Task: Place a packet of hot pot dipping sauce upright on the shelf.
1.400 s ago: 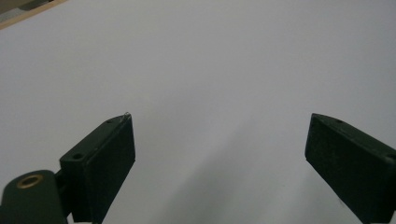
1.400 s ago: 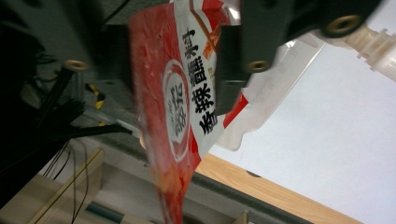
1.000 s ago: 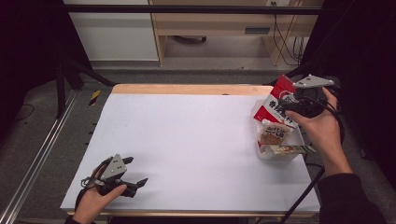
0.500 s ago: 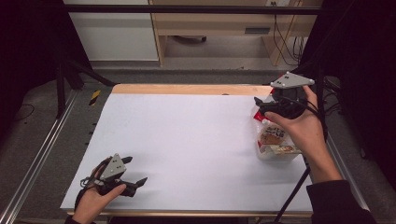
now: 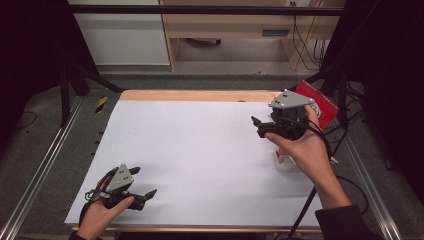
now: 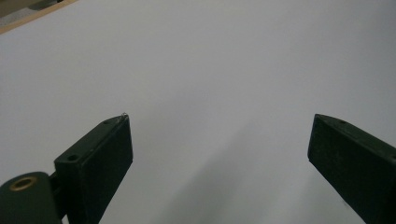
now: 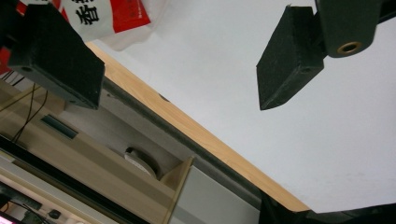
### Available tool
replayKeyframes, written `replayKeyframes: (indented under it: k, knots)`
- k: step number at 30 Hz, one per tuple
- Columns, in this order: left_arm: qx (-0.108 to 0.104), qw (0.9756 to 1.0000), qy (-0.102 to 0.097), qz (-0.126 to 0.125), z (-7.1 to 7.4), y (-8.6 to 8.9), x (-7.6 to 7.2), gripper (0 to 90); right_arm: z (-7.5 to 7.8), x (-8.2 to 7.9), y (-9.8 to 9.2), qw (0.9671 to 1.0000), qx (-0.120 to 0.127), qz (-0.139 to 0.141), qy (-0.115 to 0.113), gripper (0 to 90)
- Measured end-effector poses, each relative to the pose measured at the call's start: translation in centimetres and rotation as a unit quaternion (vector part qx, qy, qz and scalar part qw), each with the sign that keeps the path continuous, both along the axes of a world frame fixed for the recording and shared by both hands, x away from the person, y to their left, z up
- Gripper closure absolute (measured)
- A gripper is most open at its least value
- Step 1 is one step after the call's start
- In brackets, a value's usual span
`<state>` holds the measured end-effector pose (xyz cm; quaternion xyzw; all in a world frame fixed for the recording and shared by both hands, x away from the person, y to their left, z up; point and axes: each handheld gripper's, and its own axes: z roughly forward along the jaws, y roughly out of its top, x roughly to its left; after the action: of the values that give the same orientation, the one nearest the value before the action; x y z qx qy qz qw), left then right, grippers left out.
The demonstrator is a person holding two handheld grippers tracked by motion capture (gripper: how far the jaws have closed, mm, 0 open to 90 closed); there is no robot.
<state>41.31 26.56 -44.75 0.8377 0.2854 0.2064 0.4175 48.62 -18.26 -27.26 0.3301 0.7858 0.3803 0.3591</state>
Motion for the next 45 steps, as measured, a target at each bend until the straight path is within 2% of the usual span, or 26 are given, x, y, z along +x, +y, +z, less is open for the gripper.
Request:
replayKeyframes:
  k: [10, 21, 28, 45]
  knots:
    - [0.000, 1.0000, 0.001, 0.002, 0.0, 0.0, 0.0, 5.7, -0.5, -0.7, 1.2, 0.9999, 0.006, 0.012, -0.001, 14.2]
    - [0.000, 1.0000, 0.004, 0.000, 0.0, 0.0, 0.0, 5.5, -0.7, -0.9, 1.3, 0.9997, 0.023, 0.006, 0.007, 9.1]
    - [0.002, 1.0000, 0.006, -0.002, -0.1, -0.1, 0.0, 5.4, -1.2, -1.2, 0.9, 0.9994, 0.029, 0.013, 0.014, 5.5]
    - [0.001, 1.0000, 0.006, -0.001, -0.1, -0.1, 0.0, 5.4, -1.8, -3.0, 0.8, 0.9987, 0.042, 0.026, 0.013, 5.0]
